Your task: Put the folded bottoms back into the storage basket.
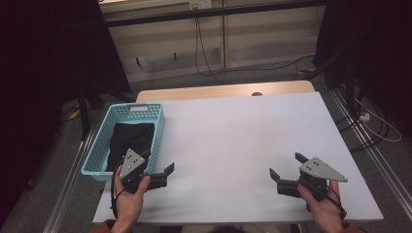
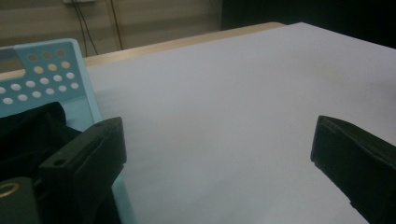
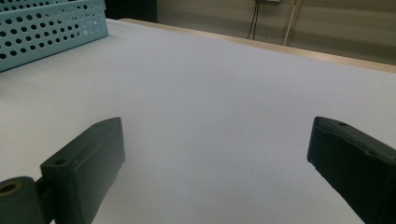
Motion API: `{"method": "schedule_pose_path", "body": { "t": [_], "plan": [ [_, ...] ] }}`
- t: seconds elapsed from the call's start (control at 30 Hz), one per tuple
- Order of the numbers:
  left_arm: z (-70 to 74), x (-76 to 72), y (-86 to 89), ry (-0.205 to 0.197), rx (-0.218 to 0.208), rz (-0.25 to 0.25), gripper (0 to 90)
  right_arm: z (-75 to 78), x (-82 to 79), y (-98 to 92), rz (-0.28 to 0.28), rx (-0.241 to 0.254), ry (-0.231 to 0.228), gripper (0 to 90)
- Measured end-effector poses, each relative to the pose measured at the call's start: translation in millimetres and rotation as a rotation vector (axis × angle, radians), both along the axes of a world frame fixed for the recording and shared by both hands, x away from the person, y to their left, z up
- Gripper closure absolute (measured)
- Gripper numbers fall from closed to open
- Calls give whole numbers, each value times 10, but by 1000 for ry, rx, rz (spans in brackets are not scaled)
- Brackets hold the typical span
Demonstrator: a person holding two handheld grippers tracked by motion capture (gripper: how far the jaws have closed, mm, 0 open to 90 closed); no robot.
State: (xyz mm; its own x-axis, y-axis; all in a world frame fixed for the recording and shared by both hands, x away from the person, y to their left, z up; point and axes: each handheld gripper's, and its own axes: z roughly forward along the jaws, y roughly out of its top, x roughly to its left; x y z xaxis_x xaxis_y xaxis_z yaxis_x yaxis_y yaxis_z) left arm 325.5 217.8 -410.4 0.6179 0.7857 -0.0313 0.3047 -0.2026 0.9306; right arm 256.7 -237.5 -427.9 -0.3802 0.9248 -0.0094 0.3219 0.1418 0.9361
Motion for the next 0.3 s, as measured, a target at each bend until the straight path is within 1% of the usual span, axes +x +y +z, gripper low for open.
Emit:
{"method": "schedule_pose_path", "body": {
  "t": [0.03,0.13,0.17,0.2,0.27,0.3],
  "plan": [
    [-4,7,1,8,8,-9,35,-8,3,2,4,0,-1,40],
    [-14,2,-13,3,29,-19,35,-23,35,22,8,4,-5,41],
    [-10,-5,-12,2,23,-20,35,-27,45,28,9,7,-3,41],
    [-5,-13,-15,-2,17,-18,35,-31,54,38,11,12,-2,41],
    [9,-20,-24,-31,19,-4,35,-28,62,48,14,17,-5,41],
    [14,-19,-31,-37,22,-2,35,-27,65,51,17,19,-7,41]
  ]
}}
